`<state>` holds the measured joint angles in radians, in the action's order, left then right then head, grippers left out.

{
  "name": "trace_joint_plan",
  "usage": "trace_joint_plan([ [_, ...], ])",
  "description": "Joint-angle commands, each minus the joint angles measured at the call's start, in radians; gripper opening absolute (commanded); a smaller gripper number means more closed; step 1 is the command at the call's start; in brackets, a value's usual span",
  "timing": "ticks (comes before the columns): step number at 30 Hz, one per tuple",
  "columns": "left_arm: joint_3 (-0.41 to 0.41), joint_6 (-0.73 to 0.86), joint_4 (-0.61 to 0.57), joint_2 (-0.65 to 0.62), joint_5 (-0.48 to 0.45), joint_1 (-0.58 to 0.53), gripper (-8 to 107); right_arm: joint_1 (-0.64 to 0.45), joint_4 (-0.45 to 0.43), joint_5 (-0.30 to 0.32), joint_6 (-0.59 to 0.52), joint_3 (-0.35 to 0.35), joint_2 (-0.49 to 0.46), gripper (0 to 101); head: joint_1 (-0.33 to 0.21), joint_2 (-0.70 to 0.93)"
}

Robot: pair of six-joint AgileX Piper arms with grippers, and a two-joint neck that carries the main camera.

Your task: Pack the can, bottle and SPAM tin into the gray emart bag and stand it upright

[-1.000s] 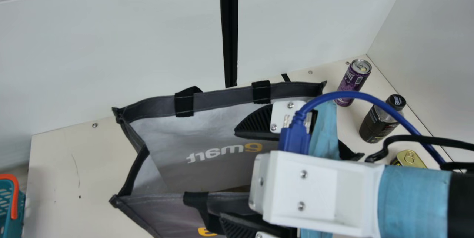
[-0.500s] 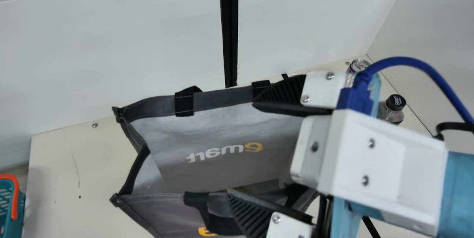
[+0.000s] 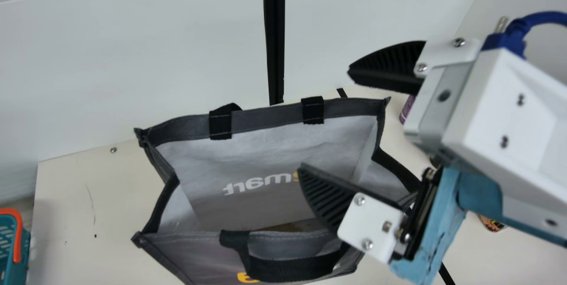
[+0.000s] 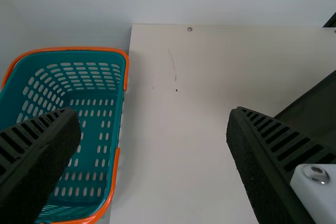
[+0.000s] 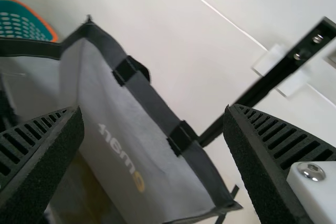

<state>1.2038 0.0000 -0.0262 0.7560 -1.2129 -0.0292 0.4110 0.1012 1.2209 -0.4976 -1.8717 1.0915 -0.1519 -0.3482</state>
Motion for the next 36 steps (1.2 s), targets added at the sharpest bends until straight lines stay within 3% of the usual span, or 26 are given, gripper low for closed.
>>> trace_joint_plan([
  [1,0.0,0.0,0.0,0.0,0.0,0.0,90,-0.038,0.008,-0.001,0.004,-0.006,0.004,95,-0.023,-0.001],
  [18,0.0,0.0,0.0,0.0,0.0,0.0,90,-0.298,0.039,-0.001,0.052,-0.006,0.039,95,-0.023,-0.001],
  [36,0.0,0.0,0.0,0.0,0.0,0.0,90,-0.548,0.038,-0.001,0.025,-0.013,0.069,95,-0.023,-0.001],
])
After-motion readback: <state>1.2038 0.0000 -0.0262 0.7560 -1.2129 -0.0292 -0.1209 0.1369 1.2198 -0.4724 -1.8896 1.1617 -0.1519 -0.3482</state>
